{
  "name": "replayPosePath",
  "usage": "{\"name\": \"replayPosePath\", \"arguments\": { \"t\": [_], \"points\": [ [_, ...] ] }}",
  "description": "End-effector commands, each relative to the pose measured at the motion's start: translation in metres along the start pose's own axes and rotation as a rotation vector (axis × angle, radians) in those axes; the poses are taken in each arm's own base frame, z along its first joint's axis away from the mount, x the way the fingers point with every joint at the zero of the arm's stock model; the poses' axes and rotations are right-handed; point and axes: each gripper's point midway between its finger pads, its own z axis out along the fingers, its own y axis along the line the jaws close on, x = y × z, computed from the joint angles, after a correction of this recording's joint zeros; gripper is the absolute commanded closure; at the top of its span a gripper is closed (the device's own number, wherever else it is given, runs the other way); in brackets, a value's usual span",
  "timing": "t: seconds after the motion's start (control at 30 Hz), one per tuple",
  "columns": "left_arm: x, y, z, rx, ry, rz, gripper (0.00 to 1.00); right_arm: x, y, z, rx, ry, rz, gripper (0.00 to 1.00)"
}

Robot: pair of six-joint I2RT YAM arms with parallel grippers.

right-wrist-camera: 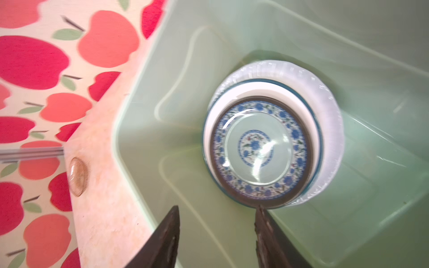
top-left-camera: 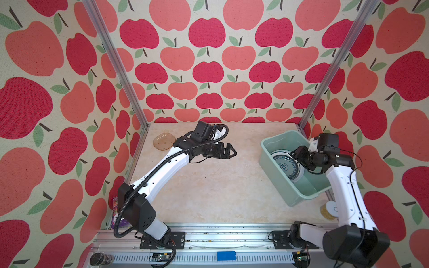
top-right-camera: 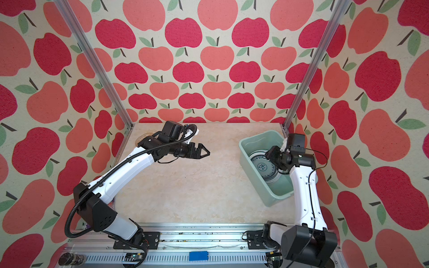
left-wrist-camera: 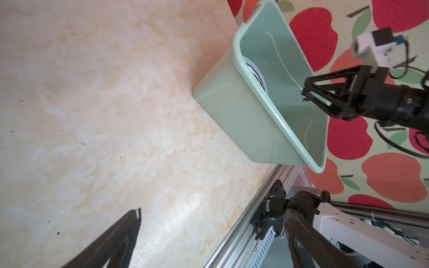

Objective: Place the plates into the plastic bin on the countertop
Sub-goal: Place the plate in the plastic bin, then pick up the plate from the top-left of the table.

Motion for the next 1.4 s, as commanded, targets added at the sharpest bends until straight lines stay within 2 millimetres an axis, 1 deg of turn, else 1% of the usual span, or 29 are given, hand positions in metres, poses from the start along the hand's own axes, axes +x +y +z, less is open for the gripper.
{"name": "replayPosePath", "arguments": {
  "t": [0.0,0.07,0.13,0.2,0.27,0.37,0.4,0.47,0.57,0.67,0.77,0.97,1.03,1.13,1.23,1.37],
  "points": [
    [-0.023,0.028,-0.041,-0.094,-0.146,-0.088,0.01,-0.008,0.061,-0.033,-0.133,-0.100,-0.053,0.41],
    [-0.030,0.054,-0.063,-0.137,-0.223,-0.176,0.01,-0.004,0.100,-0.041,-0.221,-0.119,-0.099,0.40],
    [-0.030,0.079,-0.082,-0.178,-0.288,-0.279,0.01,0.006,0.133,-0.042,-0.283,-0.111,-0.154,0.39],
    [-0.024,0.106,-0.097,-0.221,-0.335,-0.379,0.01,0.020,0.164,-0.038,-0.330,-0.090,-0.206,0.39],
    [-0.011,0.137,-0.111,-0.294,-0.359,-0.467,0.01,0.036,0.193,-0.028,-0.371,-0.052,-0.254,0.39],
    [0.016,0.187,-0.128,-0.420,-0.360,-0.628,0.01,0.061,0.230,-0.012,-0.412,0.010,-0.316,0.39],
    [0.025,0.203,-0.134,-0.461,-0.369,-0.680,0.01,0.070,0.239,-0.006,-0.420,0.031,-0.335,0.39],
    [0.041,0.234,-0.139,-0.506,-0.390,-0.793,0.01,0.090,0.258,0.007,-0.437,0.078,-0.372,0.39],
    [0.057,0.276,-0.140,-0.554,-0.403,-0.939,0.00,0.119,0.278,0.024,-0.452,0.138,-0.415,0.39],
    [0.066,0.315,-0.144,-0.617,-0.413,-1.073,0.01,0.144,0.286,0.038,-0.448,0.187,-0.446,0.39],
    [0.063,0.350,-0.147,-0.677,-0.429,-1.164,0.02,0.161,0.286,0.050,-0.445,0.222,-0.458,0.39],
    [0.032,0.406,-0.148,-0.762,-0.429,-1.263,0.07,0.187,0.276,0.073,-0.432,0.289,-0.470,0.39],
    [0.021,0.423,-0.147,-0.765,-0.449,-1.285,0.09,0.194,0.274,0.081,-0.432,0.308,-0.474,0.39],
    [0.011,0.447,-0.140,-0.768,-0.463,-1.321,0.13,0.204,0.273,0.093,-0.433,0.338,-0.475,0.39],
    [0.012,0.465,-0.129,-0.775,-0.446,-1.355,0.16,0.212,0.274,0.104,-0.436,0.360,-0.472,0.39],
    [0.006,0.483,-0.114,-0.757,-0.430,-1.355,0.22,0.222,0.284,0.115,-0.479,0.382,-0.481,0.39]
  ]
}}
